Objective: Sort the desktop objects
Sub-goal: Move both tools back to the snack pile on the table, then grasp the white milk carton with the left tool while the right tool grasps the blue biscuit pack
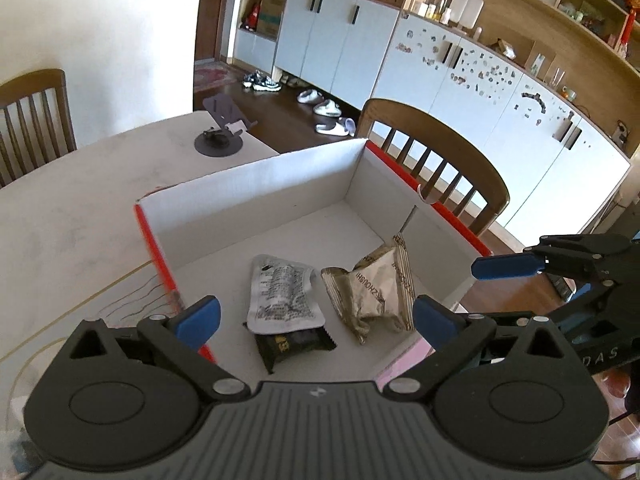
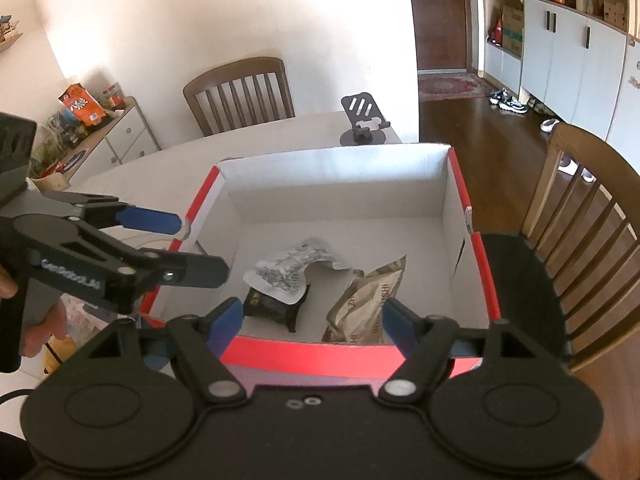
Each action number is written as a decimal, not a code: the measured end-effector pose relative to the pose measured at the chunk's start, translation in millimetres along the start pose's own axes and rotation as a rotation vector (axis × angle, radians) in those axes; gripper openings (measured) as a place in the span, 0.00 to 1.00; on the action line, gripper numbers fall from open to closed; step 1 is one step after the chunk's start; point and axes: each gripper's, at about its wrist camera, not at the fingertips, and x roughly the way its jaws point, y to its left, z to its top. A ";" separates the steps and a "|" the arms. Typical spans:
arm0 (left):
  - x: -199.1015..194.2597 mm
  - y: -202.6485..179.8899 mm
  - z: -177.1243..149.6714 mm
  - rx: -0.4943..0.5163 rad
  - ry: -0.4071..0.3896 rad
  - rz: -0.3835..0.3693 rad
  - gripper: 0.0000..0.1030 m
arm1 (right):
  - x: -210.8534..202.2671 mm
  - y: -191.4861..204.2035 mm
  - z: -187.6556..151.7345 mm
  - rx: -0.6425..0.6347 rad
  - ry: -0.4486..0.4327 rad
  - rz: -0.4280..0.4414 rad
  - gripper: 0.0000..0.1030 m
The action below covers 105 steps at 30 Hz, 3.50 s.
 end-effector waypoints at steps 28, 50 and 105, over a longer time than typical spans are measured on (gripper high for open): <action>-135.0 74.1 -106.1 -0.114 -0.098 0.020 1.00 | -11.5 129.6 -33.4 -0.016 -0.103 -0.040 0.76; -188.8 178.1 -184.9 -0.214 -0.081 0.145 1.00 | 12.5 221.2 -61.4 -0.044 -0.079 -0.036 0.76; -126.2 262.8 -236.1 -0.093 0.084 0.206 0.99 | 127.6 245.3 -72.4 -0.090 0.114 -0.043 0.77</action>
